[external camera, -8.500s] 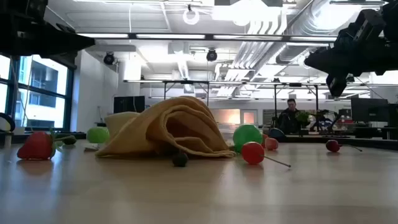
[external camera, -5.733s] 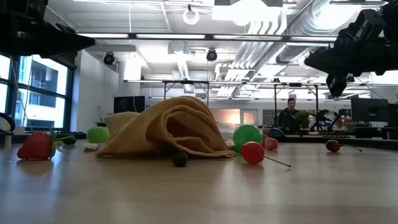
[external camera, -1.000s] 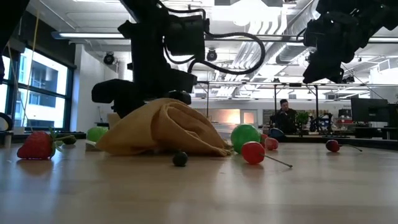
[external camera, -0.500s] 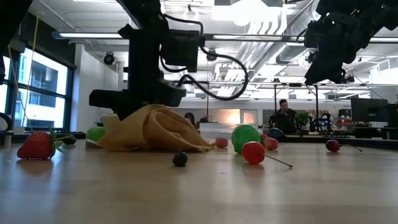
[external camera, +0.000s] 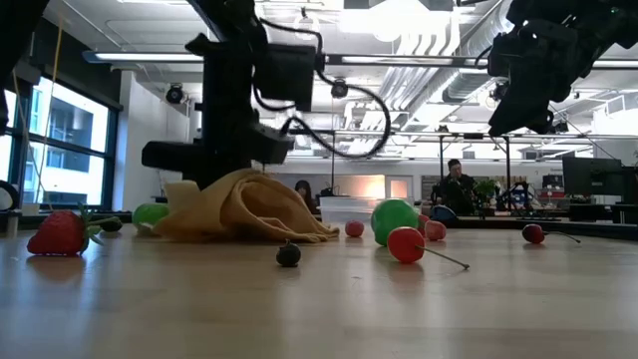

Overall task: Pick and placing Produce into tupperware
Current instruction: Move the yellow towel to the top left of the table

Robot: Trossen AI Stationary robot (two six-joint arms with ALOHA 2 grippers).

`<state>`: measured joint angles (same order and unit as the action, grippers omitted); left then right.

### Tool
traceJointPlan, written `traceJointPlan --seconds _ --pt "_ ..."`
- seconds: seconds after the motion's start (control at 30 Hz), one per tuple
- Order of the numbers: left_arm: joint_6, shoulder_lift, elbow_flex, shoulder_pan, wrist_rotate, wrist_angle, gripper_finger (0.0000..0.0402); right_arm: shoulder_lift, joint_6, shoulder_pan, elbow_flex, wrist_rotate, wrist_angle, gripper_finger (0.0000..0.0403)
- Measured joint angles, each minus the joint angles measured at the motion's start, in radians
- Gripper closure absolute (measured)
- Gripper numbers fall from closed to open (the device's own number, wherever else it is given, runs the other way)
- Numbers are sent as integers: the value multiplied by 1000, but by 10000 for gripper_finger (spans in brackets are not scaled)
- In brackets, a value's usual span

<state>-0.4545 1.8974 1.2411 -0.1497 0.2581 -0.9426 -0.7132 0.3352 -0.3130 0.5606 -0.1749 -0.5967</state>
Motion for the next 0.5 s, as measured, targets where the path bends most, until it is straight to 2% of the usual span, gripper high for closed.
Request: traceJointPlan --seconds 0.27,0.5 --pt "56 -144 0 1 1 -12 392 0 -3 0 0 0 -6 311" --pt "122 -307 2 1 69 -48 396 0 -3 0 0 0 -7 311"
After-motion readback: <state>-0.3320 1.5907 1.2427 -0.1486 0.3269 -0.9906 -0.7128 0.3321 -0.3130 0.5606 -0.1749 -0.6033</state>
